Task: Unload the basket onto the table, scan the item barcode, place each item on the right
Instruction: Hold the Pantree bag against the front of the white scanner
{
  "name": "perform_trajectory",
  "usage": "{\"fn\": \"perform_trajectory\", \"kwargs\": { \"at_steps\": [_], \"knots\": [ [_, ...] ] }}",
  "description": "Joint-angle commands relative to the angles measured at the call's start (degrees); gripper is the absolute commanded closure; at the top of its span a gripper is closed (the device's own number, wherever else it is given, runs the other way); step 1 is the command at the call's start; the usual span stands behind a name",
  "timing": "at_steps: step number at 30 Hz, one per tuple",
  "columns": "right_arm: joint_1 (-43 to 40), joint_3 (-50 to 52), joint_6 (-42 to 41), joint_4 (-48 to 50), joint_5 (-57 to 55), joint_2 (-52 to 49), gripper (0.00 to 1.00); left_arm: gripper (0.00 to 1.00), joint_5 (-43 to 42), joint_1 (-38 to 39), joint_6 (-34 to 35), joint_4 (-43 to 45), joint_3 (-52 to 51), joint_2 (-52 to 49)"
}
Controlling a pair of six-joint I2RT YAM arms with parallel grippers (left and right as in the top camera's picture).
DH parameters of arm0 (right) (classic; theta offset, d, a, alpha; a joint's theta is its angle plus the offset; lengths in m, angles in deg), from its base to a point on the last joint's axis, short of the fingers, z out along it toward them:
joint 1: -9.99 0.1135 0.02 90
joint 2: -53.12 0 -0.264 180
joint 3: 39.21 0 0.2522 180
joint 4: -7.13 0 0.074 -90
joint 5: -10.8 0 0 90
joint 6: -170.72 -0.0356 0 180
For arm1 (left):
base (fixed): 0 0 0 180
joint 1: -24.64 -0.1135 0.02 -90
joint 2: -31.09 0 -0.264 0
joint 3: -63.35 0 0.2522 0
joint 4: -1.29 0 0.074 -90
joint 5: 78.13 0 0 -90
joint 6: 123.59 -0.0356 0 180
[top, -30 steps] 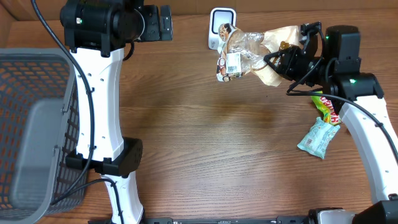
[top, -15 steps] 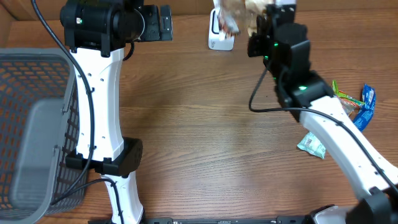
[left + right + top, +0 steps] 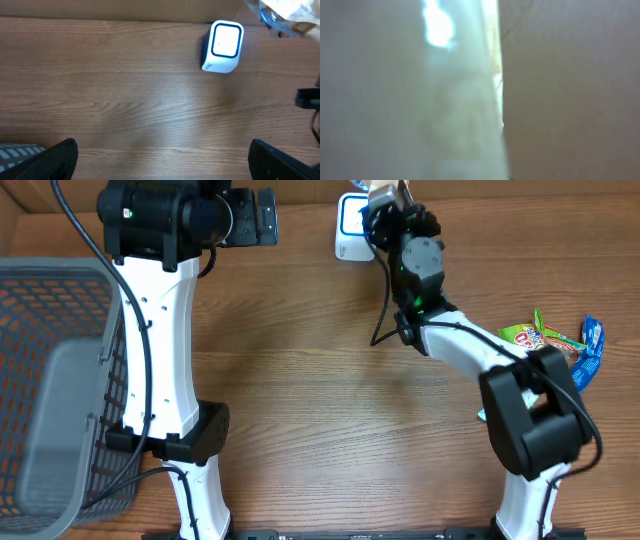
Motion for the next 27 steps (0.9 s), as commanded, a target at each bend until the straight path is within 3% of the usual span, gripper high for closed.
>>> {"fn": "perform_trajectory", "kwargs": {
  "at_steps": [1,6,17,27],
  "knots": [
    [-0.11,-0.74,6.86,5.9,3.15,-2.73,0.96,0.0,0.52,-0.24,-1.11,0.17,0.07,0.0],
    [-0.09,-1.01,6.84,6.71,9.97,-3.45,0.96,0.0,0.52,-0.24,-1.11,0.2,0.07,0.0],
    [-0.09,-3.43,6.78,2.6,13.64,-3.76,0.96,0.0,0.55,-0.24,-1.11,0.2,0.07,0.0],
    [-0.2,-4.04,7.3,5.09,13.79,-5.97,0.96,0.0,0.52,-0.24,-1.11,0.2,0.07,0.0]
  ]
}}
